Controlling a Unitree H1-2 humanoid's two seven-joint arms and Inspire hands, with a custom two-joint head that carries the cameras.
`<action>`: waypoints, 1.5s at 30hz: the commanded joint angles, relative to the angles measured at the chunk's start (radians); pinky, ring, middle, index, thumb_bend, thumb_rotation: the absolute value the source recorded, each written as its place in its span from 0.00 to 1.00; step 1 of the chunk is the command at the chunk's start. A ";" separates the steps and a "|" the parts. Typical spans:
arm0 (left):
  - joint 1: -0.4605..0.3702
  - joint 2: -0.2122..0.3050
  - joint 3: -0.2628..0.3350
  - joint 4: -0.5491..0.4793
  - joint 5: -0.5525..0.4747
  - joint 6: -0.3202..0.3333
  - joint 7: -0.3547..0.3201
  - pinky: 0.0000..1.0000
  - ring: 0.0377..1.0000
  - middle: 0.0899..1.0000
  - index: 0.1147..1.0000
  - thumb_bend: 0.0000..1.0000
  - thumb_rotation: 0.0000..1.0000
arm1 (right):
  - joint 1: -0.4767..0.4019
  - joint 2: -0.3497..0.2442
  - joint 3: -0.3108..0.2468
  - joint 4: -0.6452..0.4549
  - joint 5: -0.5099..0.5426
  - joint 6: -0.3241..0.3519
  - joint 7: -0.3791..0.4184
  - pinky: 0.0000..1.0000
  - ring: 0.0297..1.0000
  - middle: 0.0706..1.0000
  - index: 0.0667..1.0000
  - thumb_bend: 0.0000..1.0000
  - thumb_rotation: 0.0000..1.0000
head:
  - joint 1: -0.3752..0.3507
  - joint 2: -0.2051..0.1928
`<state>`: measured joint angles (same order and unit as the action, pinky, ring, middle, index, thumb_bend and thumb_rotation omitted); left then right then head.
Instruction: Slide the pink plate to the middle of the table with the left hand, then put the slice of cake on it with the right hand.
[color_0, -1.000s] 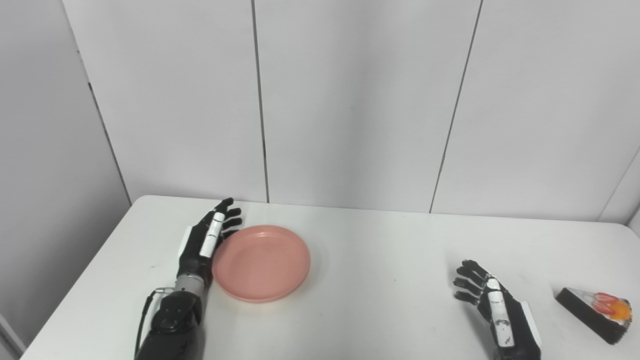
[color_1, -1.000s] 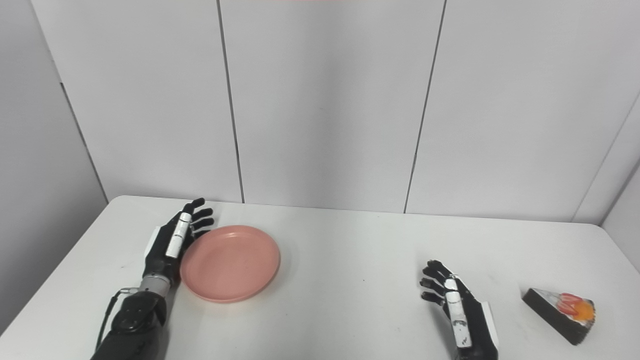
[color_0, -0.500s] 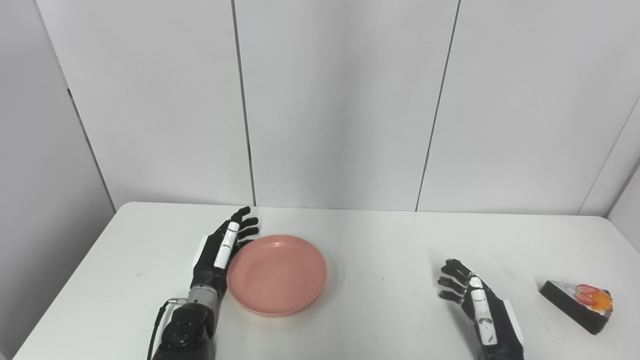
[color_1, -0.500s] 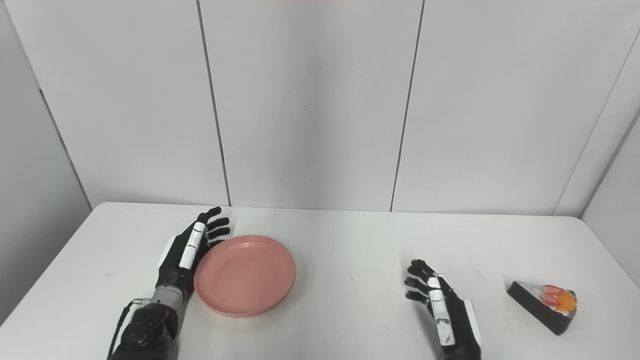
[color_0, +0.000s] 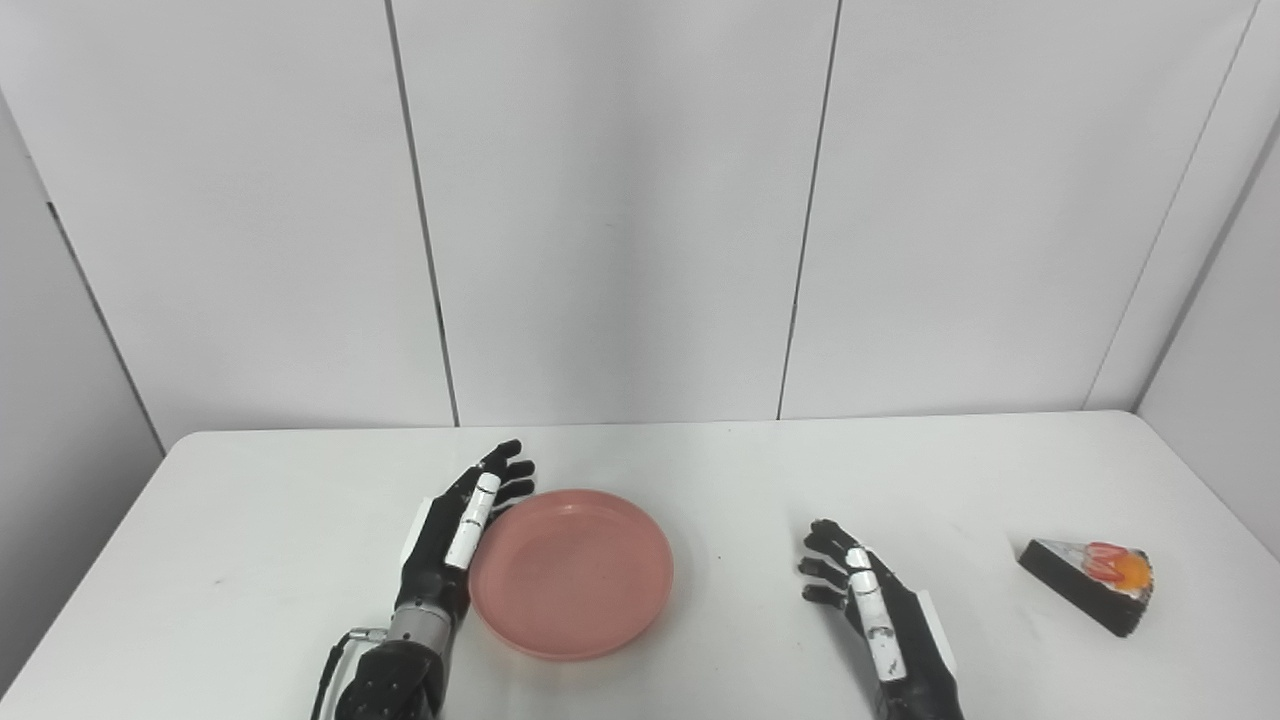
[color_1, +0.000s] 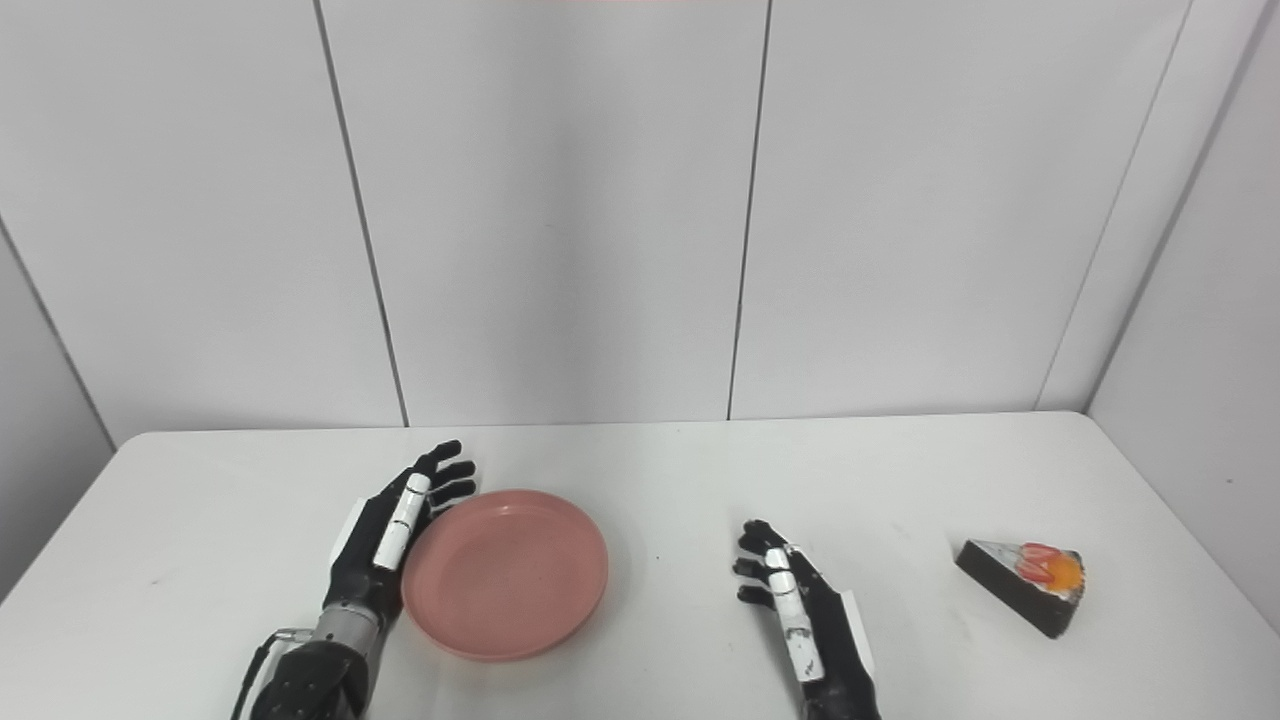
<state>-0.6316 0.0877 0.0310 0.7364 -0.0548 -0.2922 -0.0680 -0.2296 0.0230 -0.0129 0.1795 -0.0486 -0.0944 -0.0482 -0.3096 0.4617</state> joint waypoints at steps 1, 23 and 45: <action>-0.004 -0.012 -0.015 -0.028 0.023 0.011 0.007 0.73 0.78 0.76 0.77 0.60 0.89 | 0.053 0.036 0.018 0.048 -0.008 0.027 -0.014 0.71 0.76 0.80 0.79 0.74 1.00 | -0.010 0.001; -0.019 -0.069 -0.038 -0.150 0.003 0.172 -0.025 0.79 0.82 0.83 0.86 0.62 0.94 | 0.027 0.082 0.036 0.056 -0.041 0.041 -0.060 0.70 0.75 0.79 0.78 0.72 1.00 | -0.120 0.015; 0.003 -0.055 0.003 -0.124 -0.036 0.133 -0.063 0.78 0.84 0.85 0.87 0.63 0.94 | 0.077 -0.068 0.039 -0.310 -0.354 -0.002 -0.135 0.69 0.78 0.80 0.80 0.72 1.00 | -0.148 0.005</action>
<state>-0.6121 0.0224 0.0280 0.6119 -0.0875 -0.1272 -0.1285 -0.1187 -0.0279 0.0313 -0.0658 -0.3522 -0.0864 -0.1674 -0.4587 0.4663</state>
